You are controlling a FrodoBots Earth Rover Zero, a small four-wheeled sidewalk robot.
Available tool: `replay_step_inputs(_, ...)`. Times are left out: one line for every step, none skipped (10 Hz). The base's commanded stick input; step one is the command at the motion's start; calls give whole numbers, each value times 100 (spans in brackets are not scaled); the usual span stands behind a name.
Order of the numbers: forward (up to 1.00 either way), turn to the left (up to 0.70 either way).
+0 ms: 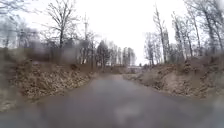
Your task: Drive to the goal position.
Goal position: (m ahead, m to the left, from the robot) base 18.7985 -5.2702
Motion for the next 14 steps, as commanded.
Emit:
replay_step_inputs(100, 0)
replay_step_inputs(100, 0)
replay_step_inputs(100, 0)
replay_step_inputs(100, 0)
replay_step_inputs(100, 0)
replay_step_inputs(100, 0)
replay_step_inputs(100, 0)
replay_step_inputs(100, 0)
replay_step_inputs(100, 0)
replay_step_inputs(100, 0)
replay_step_inputs(100, 0)
replay_step_inputs(100, 2)
replay_step_inputs(100, 27)
replay_step_inputs(100, 40)
